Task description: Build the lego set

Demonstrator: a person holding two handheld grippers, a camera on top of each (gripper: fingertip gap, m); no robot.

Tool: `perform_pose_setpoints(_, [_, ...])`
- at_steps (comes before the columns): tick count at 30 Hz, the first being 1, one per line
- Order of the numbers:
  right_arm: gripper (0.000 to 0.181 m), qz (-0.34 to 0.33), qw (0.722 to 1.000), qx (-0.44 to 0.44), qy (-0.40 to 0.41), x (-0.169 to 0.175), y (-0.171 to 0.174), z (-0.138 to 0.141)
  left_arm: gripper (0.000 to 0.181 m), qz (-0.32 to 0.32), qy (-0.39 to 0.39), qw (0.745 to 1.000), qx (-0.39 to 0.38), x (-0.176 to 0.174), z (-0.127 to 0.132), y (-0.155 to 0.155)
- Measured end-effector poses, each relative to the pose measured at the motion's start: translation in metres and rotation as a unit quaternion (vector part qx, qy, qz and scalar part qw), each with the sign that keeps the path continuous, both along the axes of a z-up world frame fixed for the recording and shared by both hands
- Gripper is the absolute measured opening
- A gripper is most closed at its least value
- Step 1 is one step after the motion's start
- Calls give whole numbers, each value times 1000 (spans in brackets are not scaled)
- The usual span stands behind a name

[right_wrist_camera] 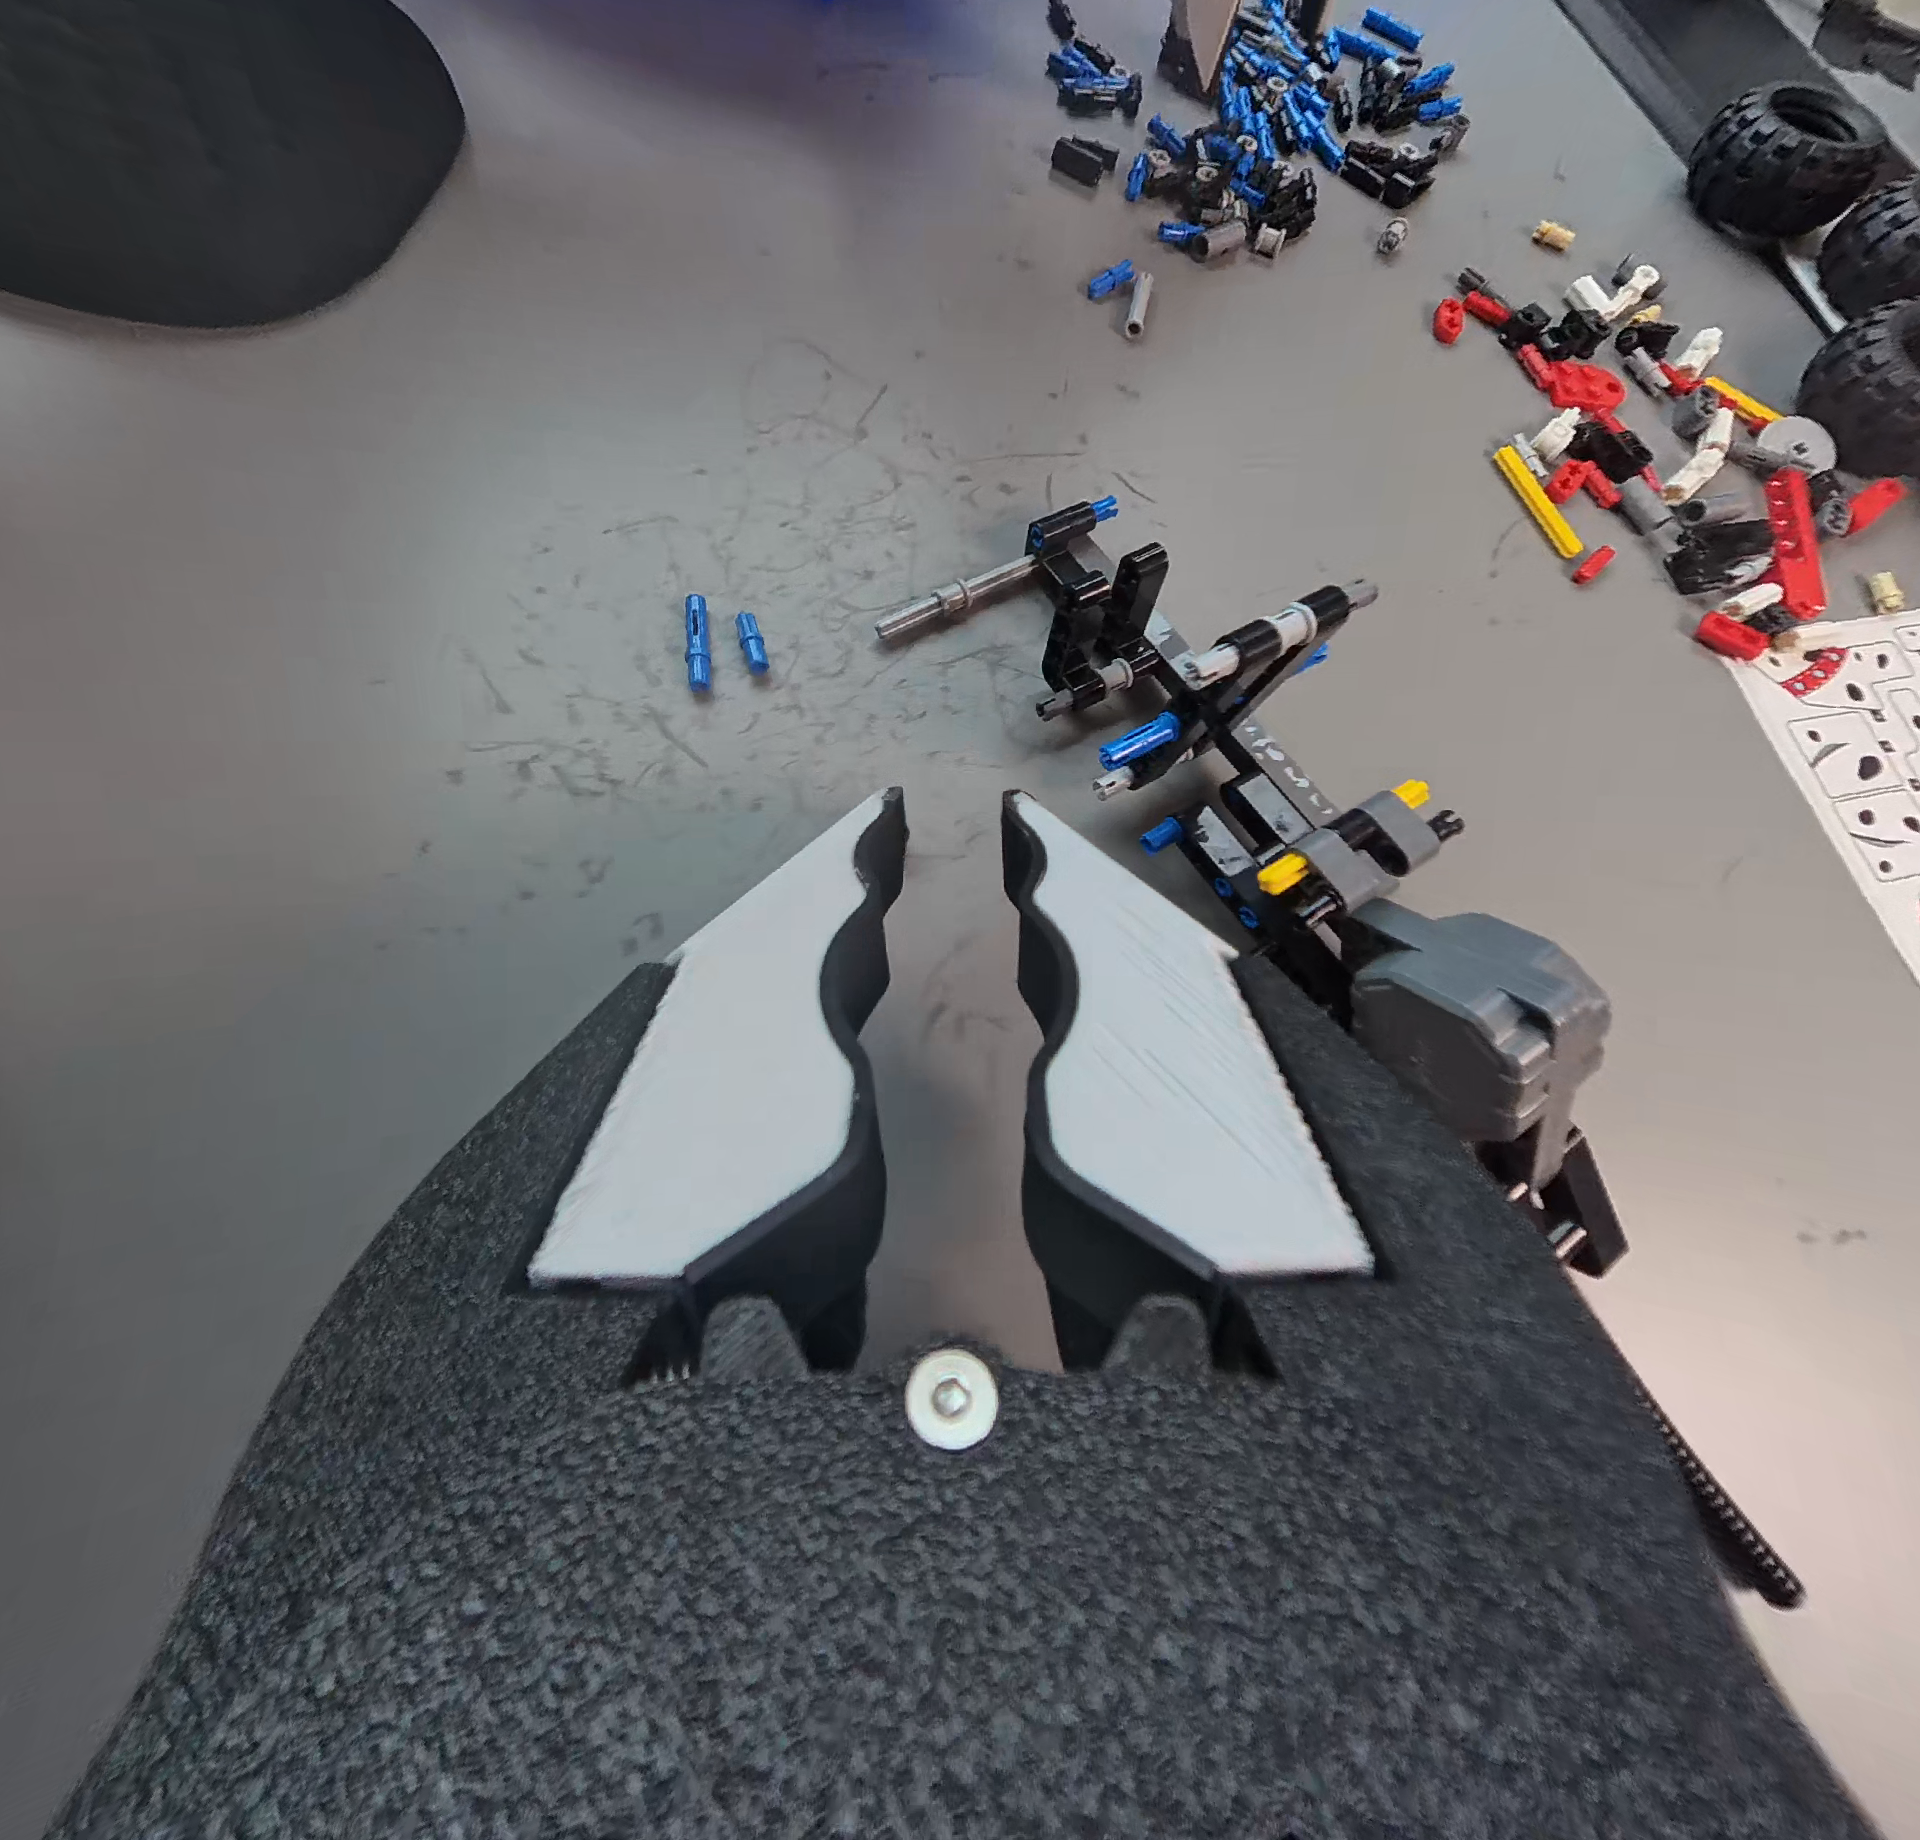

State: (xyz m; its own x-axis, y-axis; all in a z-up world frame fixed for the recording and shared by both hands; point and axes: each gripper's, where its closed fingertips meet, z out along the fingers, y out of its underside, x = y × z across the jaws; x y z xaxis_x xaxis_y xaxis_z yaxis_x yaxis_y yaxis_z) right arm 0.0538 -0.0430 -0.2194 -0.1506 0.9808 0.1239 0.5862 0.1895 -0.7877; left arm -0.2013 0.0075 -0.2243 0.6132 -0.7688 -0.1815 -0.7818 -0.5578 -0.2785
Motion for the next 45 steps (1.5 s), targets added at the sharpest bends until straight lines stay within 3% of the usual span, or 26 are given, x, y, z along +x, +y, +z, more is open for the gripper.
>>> perform_pose_setpoints(6, [18,-10,999,1,32,-4,3,11,48,20,-31,999,28,0,11,1])
perform_pose_setpoints(14, [18,-47,993,8,109,-3,19,41,47,59,-86,986,133,-1,58,18])
perform_pose_setpoints(20, [18,-86,981,13,174,10,36,65,46,118,-199,935,270,5,127,15])
perform_pose_setpoints(27, [18,-126,966,10,224,21,53,83,47,170,-262,874,373,-5,174,-35])
perform_pose_setpoints(31, [18,-132,963,19,236,21,55,86,47,226,-281,843,399,-24,175,-67])
perform_pose_setpoints(38, [18,-126,965,26,229,17,50,81,46,364,-278,792,405,-77,145,-130])
perform_pose_setpoints(42, [18,-122,967,30,221,16,48,78,44,438,-250,779,372,-119,128,-167])
perform_pose_setpoints(45, [18,-118,969,35,215,15,46,75,43,477,-223,786,324,-140,120,-184])
